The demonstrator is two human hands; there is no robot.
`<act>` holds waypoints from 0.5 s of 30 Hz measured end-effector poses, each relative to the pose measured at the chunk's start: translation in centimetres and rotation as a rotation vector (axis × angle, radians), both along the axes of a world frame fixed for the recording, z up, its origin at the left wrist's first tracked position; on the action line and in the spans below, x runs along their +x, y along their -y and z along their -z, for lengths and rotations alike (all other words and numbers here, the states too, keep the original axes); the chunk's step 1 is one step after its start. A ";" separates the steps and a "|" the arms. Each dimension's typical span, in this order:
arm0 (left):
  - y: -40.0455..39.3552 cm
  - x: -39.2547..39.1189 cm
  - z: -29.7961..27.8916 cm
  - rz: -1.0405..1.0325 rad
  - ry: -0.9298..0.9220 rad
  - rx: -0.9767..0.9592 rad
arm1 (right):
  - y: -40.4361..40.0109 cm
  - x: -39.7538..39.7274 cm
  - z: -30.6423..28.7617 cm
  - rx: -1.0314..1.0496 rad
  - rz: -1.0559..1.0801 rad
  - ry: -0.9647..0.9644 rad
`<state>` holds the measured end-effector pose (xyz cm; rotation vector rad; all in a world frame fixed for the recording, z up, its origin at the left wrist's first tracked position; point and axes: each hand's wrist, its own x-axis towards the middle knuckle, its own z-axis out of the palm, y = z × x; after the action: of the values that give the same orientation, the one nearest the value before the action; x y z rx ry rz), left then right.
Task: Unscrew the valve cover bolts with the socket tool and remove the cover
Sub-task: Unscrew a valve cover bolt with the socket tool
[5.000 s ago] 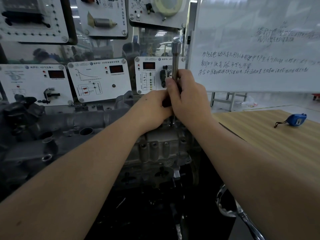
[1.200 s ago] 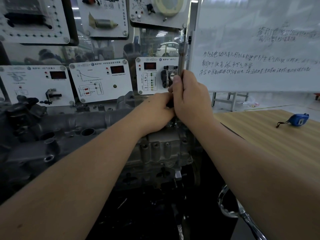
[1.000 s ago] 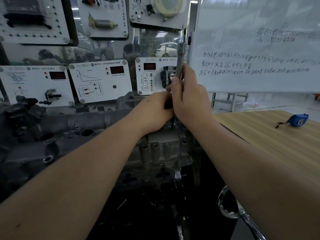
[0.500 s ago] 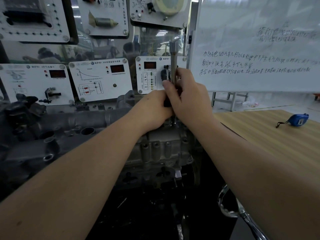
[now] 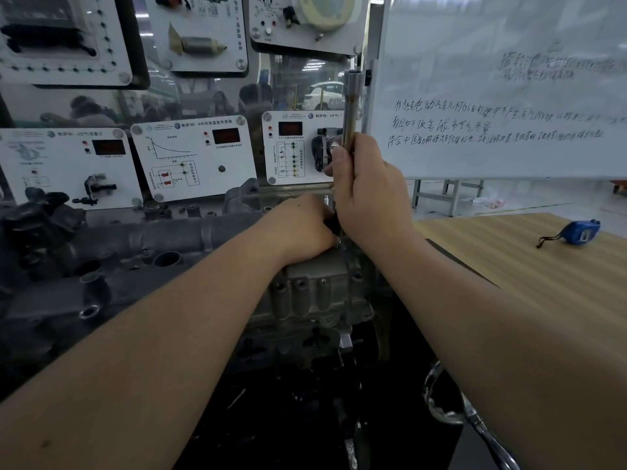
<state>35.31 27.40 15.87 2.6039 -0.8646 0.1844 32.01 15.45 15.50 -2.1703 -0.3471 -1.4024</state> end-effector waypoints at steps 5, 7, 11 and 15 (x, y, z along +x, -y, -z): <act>0.1 0.2 -0.2 0.051 -0.047 0.052 | 0.0 -0.2 -0.2 0.001 0.005 0.012; 0.4 0.4 -0.3 0.049 -0.039 0.088 | -0.1 -0.4 -0.3 -0.025 0.010 -0.018; 0.8 0.2 -0.4 0.041 -0.010 0.180 | -0.3 -0.7 -0.5 -0.001 0.000 -0.096; 1.2 0.1 -0.9 0.031 -0.032 0.257 | 0.7 -2.0 -0.8 0.116 0.052 -0.159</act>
<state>35.40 26.17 16.76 2.8185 -0.9730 0.0231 30.04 14.76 16.29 -2.1909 -0.1482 -1.2353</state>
